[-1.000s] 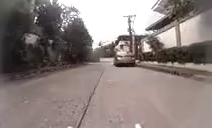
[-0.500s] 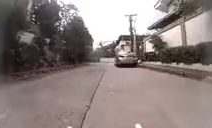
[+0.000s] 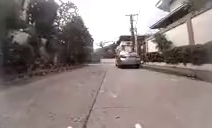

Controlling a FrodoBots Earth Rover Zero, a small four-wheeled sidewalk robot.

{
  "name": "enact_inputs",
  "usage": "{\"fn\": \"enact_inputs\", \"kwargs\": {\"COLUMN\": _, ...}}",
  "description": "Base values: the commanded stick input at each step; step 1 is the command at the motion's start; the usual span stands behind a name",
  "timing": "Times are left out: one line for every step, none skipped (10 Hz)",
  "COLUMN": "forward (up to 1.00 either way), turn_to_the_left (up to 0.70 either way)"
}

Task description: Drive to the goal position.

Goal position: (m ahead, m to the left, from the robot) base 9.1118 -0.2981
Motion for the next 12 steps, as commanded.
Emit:
{"fn": "enact_inputs", "kwargs": {"forward": 1.0, "turn_to_the_left": 0.03}}
{"fn": "enact_inputs", "kwargs": {"forward": 1.0, "turn_to_the_left": 0.03}}
{"fn": "enact_inputs", "kwargs": {"forward": 0.94, "turn_to_the_left": 0.03}}
{"fn": "enact_inputs", "kwargs": {"forward": 0.85, "turn_to_the_left": 0.03}}
{"fn": "enact_inputs", "kwargs": {"forward": 0.77, "turn_to_the_left": 0.03}}
{"fn": "enact_inputs", "kwargs": {"forward": 0.32, "turn_to_the_left": -0.52}}
{"fn": "enact_inputs", "kwargs": {"forward": 0.0, "turn_to_the_left": -1.0}}
{"fn": "enact_inputs", "kwargs": {"forward": 0.0, "turn_to_the_left": 0.0}}
{"fn": "enact_inputs", "kwargs": {"forward": 0.0, "turn_to_the_left": 0.0}}
{"fn": "enact_inputs", "kwargs": {"forward": 0.0, "turn_to_the_left": 0.0}}
{"fn": "enact_inputs", "kwargs": {"forward": 0.0, "turn_to_the_left": 0.0}}
{"fn": "enact_inputs", "kwargs": {"forward": 0.19, "turn_to_the_left": 0.03}}
